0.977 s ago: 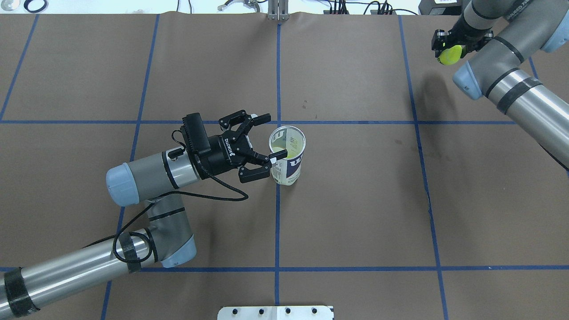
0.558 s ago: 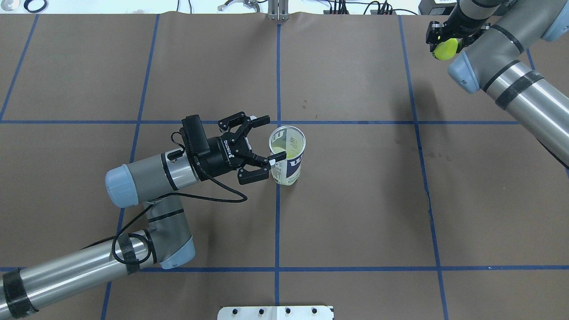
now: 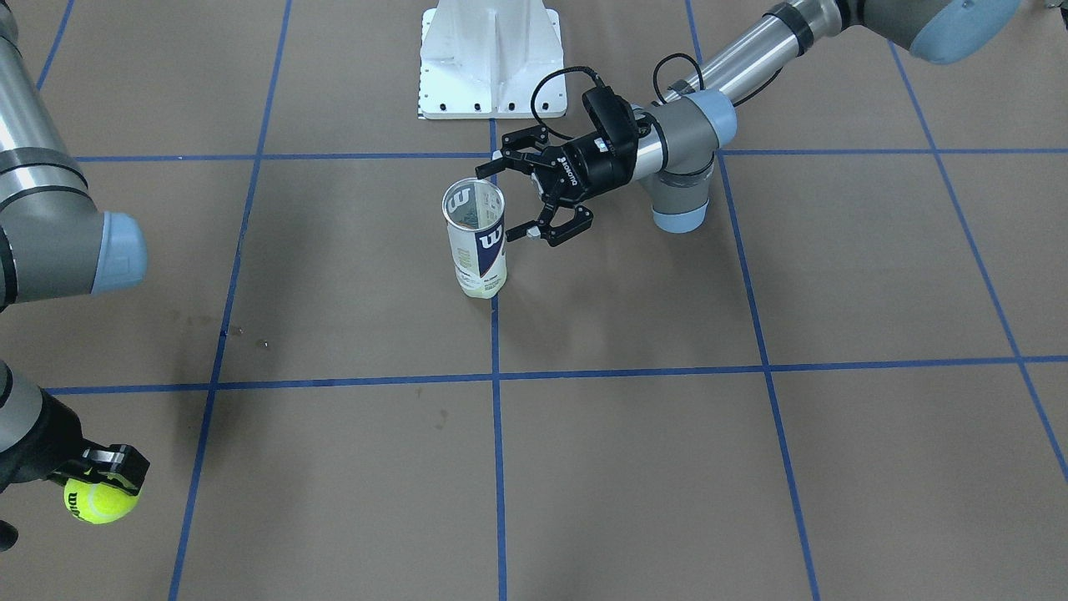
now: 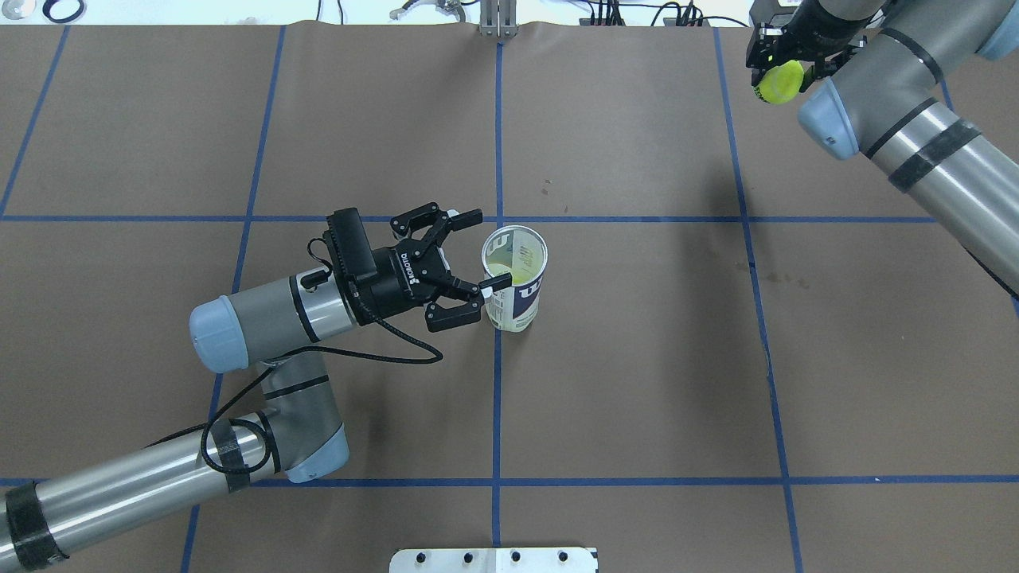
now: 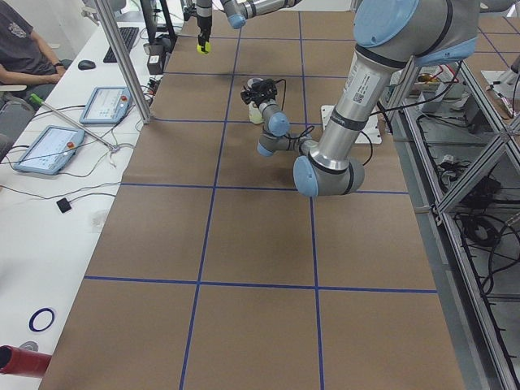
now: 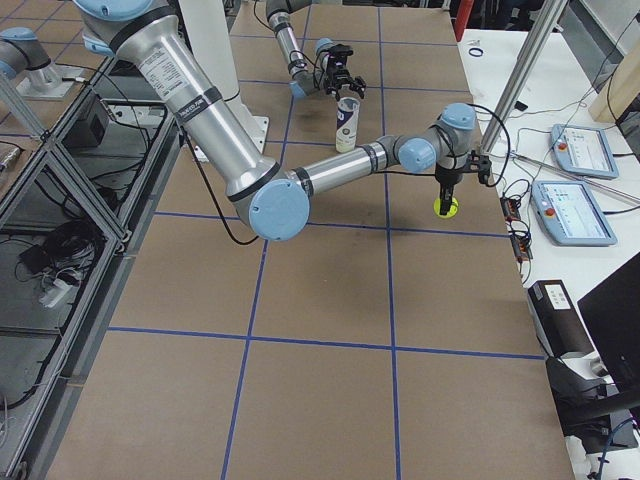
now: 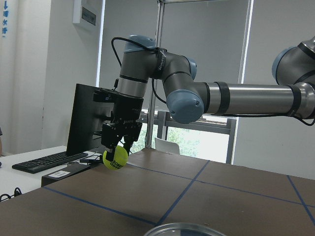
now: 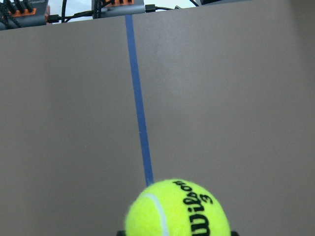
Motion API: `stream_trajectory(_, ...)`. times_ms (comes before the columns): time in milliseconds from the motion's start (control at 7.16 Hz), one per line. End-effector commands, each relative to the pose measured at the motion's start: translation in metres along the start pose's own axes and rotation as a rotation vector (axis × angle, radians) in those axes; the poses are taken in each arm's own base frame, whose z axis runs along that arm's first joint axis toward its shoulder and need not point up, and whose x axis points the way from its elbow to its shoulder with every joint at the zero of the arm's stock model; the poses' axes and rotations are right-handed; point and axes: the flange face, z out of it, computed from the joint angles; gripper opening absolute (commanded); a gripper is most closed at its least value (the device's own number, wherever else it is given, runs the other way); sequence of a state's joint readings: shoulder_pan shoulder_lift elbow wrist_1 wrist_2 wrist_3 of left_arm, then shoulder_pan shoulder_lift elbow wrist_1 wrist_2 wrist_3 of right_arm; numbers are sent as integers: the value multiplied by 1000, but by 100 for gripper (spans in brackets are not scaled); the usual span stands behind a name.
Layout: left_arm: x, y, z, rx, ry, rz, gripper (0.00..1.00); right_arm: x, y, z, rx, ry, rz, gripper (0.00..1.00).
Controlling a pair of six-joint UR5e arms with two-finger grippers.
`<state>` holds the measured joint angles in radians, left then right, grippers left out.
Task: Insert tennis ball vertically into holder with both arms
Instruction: 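Lift the tennis ball with the right gripper and carry it over the can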
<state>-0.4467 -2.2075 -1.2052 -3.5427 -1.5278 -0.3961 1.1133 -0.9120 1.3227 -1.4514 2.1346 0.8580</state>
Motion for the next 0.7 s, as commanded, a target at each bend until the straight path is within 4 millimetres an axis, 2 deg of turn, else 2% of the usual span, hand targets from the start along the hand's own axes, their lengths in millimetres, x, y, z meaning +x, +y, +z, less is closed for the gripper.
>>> stream_trajectory(0, 3, 2, 0, -3, 3, -4, 100, -21, 17, -28, -18, -26, 35, 0)
stream_trajectory(279, 5, -5, 3, 11, 9, -13, 100, -47, 38, -39, -31, -72, 80, 0)
stream_trajectory(558, 4, -3, 1, 6, 7, -14, 100, -57, 49, -46, -30, -91, 91, 0)
